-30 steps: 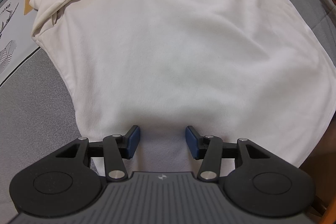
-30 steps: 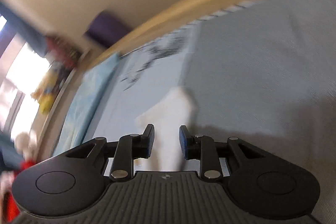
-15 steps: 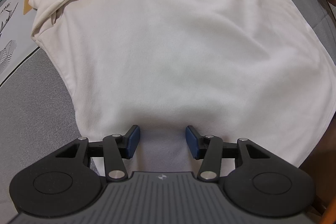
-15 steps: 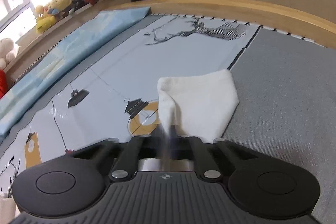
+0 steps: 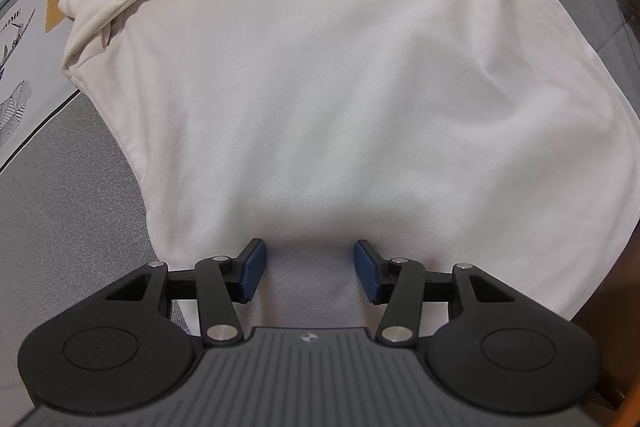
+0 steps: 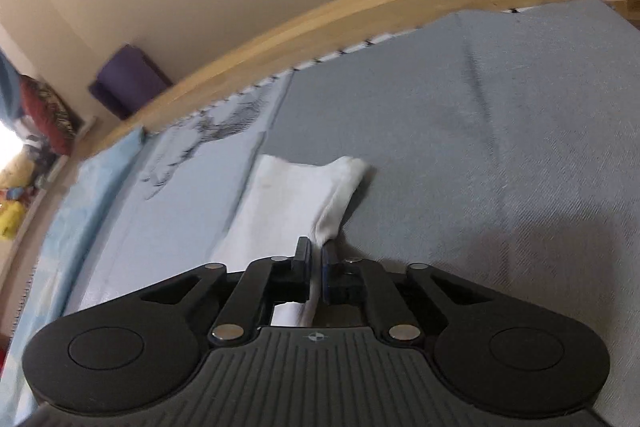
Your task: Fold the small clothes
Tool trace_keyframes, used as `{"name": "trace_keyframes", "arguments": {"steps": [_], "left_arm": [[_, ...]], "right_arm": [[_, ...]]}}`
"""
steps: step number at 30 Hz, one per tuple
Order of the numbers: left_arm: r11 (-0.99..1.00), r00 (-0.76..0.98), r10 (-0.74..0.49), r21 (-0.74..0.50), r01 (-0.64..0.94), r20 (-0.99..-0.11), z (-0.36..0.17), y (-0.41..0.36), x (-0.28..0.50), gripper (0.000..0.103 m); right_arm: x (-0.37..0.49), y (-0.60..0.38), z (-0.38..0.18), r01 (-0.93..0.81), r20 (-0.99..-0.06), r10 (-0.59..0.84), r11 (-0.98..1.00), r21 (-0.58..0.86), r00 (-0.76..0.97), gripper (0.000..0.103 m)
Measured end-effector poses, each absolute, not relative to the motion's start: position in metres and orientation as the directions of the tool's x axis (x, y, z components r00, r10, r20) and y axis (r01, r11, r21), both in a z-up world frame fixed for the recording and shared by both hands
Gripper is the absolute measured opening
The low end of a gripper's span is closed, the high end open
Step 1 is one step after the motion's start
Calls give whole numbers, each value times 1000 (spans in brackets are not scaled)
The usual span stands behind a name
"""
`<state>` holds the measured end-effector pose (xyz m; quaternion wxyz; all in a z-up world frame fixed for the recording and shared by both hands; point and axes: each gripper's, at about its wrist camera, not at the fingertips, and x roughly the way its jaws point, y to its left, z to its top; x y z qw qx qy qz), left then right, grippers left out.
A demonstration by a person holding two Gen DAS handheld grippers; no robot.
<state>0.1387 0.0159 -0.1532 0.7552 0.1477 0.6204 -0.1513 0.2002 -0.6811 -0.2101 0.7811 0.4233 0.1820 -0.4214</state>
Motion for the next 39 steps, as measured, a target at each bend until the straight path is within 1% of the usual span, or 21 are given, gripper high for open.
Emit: {"name": "trace_keyframes", "arguments": {"steps": [2,3,4,5,6,8,13,14,15,17,18,21,25,26,28,30,32,34,35,36,39], "left_arm": [[910,187,-45,37,413,-981,-153,16,138,55],[909,188,-45,37,414,-981,-152,16,138,55],[909,188,-46,37,415,-981,-152,16,138,55],[909,188,-47,36,415,-981,-152,17,138,55],[910,189,-48,35,413,-981,-151,18,138,55],[912,189,-50,33,409,-981,-150,20,138,55],[927,245,-42,54,372,-969,-137,30,137,55],[934,267,-46,53,352,-963,-133,34,137,55],[942,288,-49,52,333,-956,-128,38,137,56],[956,338,-50,53,289,-940,-118,48,136,59],[962,361,-48,55,269,-931,-113,53,135,60],[976,437,-44,56,212,-899,-99,65,129,70],[983,506,-36,61,174,-862,-83,74,121,78],[983,510,-36,60,172,-860,-81,75,118,79],[981,504,-32,70,182,-863,-79,78,113,79],[977,497,-21,87,194,-867,-82,82,106,79],[976,489,-6,100,192,-873,-83,88,102,79],[977,486,9,111,180,-874,-82,95,100,79],[979,487,15,112,171,-873,-83,99,99,79],[981,486,17,108,160,-874,-82,104,99,79],[984,465,13,93,150,-885,-83,111,98,79]], "right_arm": [[200,-685,-210,821,-648,-507,290,493,568,2],[202,-685,-206,842,-661,-523,289,456,538,5],[203,-682,-198,872,-673,-555,276,405,488,11],[206,-678,-190,910,-681,-604,247,333,413,20],[205,-673,-182,935,-677,-646,225,274,354,24],[202,-662,-164,950,-637,-705,218,223,311,25],[207,-616,-106,843,-529,-659,461,277,534,26],[208,-601,-93,812,-504,-642,516,274,578,28],[208,-587,-80,777,-485,-616,568,274,621,33],[207,-557,-56,685,-475,-520,667,293,710,37],[206,-541,-47,639,-482,-465,708,301,742,38],[200,-484,-24,493,-525,-291,818,297,799,38],[188,-405,-8,303,-615,-83,916,262,784,40],[185,-382,-14,240,-651,-14,935,260,759,42],[181,-351,-38,156,-728,101,948,276,678,43],[175,-326,-86,143,-824,120,961,236,554,42],[173,-314,-131,169,-910,80,972,161,407,42],[167,-312,-151,162,-923,79,975,150,376,39],[164,-308,-153,133,-919,72,982,133,388,29],[162,-306,-152,103,-910,58,989,109,410,1],[159,-311,-145,69,-905,75,991,115,420,0]]}}
